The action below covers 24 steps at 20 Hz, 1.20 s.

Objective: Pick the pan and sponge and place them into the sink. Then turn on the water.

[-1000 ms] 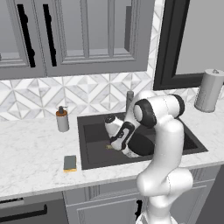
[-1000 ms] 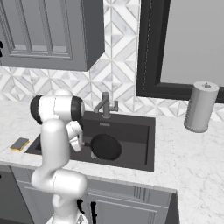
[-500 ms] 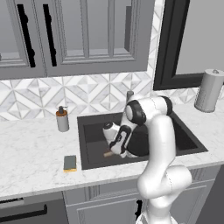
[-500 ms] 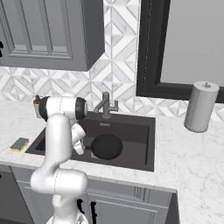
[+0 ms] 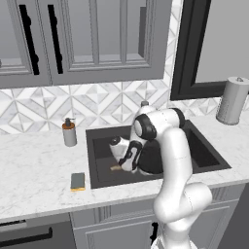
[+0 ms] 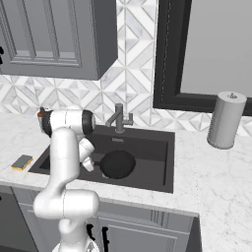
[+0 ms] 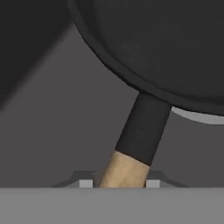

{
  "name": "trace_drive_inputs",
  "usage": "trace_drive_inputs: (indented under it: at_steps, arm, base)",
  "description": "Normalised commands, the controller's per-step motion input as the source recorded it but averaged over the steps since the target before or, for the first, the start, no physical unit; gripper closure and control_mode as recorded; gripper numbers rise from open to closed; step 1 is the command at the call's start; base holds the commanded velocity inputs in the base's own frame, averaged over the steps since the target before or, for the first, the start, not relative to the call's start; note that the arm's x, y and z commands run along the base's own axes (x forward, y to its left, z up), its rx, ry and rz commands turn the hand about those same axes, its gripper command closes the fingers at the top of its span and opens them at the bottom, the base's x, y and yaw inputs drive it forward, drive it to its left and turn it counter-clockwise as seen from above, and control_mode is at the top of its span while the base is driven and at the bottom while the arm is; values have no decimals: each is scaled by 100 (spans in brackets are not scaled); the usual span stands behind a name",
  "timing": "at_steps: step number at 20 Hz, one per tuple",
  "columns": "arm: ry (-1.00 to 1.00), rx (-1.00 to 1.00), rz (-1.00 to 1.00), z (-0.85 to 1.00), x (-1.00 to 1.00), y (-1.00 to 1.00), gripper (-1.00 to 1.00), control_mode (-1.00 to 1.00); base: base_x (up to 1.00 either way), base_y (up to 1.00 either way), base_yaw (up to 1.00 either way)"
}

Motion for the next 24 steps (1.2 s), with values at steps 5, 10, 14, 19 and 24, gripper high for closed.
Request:
trace_drive_inputs:
  at_steps: [5, 10, 14, 19, 24]
  arm:
    - [-23, -1, 0, 3, -35, 17, -100, -100]
    - [-21, -5, 0, 12, -42, 22, -100, -100]
    - [-31, -3, 0, 38, -75, 25, -100, -100]
    - [-26, -1, 0, 38, -93, 17, -100, -100]
    - [-15, 5, 0, 39, -100, 0, -100, -100]
  base:
    - [0, 0, 0]
    - [0, 0, 0]
    - [0, 0, 0]
    - [0, 0, 0]
    - [0, 0, 0]
